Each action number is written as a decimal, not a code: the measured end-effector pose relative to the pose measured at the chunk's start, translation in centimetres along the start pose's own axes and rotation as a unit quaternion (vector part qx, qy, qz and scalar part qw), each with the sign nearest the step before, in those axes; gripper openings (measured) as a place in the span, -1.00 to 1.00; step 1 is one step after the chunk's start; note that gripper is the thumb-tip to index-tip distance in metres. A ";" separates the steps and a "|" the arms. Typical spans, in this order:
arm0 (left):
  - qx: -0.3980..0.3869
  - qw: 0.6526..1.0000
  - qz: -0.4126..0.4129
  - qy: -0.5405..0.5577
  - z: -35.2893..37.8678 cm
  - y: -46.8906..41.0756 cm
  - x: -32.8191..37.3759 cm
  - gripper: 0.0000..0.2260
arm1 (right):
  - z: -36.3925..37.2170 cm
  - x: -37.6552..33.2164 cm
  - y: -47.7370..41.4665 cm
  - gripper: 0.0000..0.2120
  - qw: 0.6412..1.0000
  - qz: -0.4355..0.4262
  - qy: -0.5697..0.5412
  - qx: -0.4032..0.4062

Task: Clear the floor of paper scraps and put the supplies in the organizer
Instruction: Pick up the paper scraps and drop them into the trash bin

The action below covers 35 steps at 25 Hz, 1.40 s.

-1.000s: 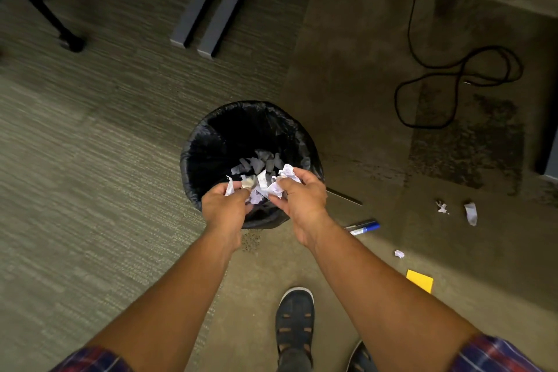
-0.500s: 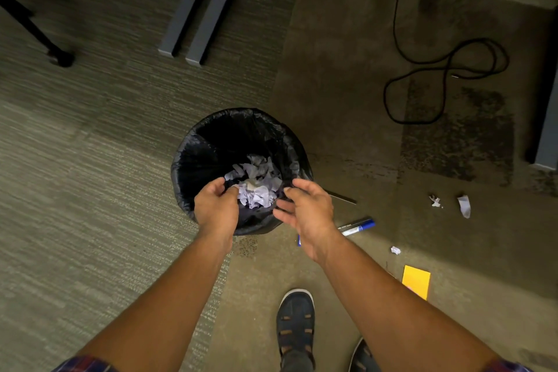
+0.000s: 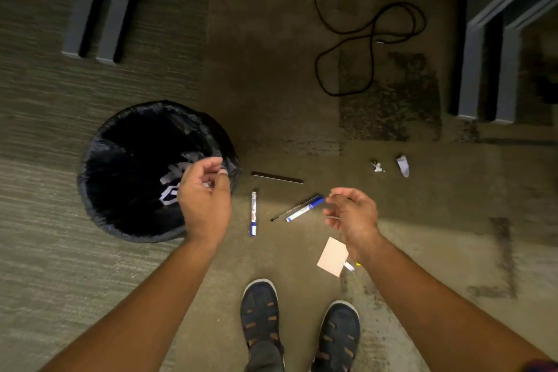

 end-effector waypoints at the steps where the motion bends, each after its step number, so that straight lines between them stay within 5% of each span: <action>1: -0.022 0.999 0.026 -0.011 1.8 1.1 0.0 -0.79 | -2.3 0.7 -1.6 -0.87 1.000 -0.001 -0.002 0.024; 8: -0.245 0.960 0.091 -0.103 13.7 10.2 -4.5 -0.76 | -13.6 8.6 -10.3 -0.88 0.990 -0.002 0.060 0.130; 14: -0.395 0.883 0.151 -0.205 22.6 16.6 -10.5 -0.75 | -16.5 18.1 -14.2 -0.72 0.922 -0.115 0.362 0.080; 19: -0.455 0.828 0.212 -0.248 29.1 19.8 -14.8 -0.70 | -15.0 22.7 -17.4 -0.59 0.853 -0.182 0.484 0.062; 22: -0.486 0.790 0.250 -0.278 31.8 21.4 -16.7 -0.64 | -14.4 23.9 -19.0 -0.71 0.812 -0.221 0.537 0.053; 25: -0.483 0.751 0.313 -0.324 33.0 22.2 -17.5 -0.69 | -14.1 24.5 -19.1 -0.86 0.810 -0.243 0.532 0.038; 30: -0.477 0.754 0.300 -0.337 33.4 21.6 -17.0 -0.89 | -13.6 26.4 -16.5 -0.76 0.790 -0.302 0.533 -0.005; 35: -0.450 0.839 0.188 -0.239 31.0 19.4 -17.7 -0.86 | -11.1 26.9 -16.6 -0.71 0.767 -0.316 0.559 -0.011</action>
Point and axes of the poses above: each hand's wrist, its own y-axis away from the middle knuckle, its own z-axis out of the palm, x = y × z, the point moved 5 cm from there along -y, towards the middle knuckle, and after that the axes turned 8 degrees about x, right-handed, at the moved point
